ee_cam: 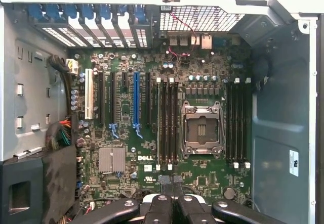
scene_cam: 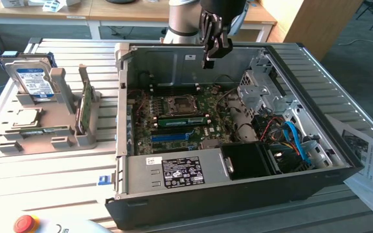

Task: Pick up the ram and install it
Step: 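Press down the ram until it locks into place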

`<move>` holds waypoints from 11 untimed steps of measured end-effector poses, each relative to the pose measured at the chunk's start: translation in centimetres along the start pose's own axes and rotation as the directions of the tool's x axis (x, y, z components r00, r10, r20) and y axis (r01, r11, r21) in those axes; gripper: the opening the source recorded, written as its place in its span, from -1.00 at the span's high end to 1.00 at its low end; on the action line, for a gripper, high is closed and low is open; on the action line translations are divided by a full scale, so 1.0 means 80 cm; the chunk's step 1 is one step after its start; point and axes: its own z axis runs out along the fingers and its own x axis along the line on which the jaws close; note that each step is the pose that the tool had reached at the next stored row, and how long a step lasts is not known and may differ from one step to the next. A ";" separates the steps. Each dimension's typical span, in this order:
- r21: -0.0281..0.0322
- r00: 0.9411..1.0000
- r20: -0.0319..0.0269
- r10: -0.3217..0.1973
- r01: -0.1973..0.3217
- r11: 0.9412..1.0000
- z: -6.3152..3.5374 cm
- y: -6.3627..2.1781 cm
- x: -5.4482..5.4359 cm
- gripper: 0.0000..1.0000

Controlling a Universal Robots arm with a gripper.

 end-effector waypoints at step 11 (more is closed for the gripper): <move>0.002 1.000 0.001 0.000 0.000 1.000 0.000 0.000 0.000 0.80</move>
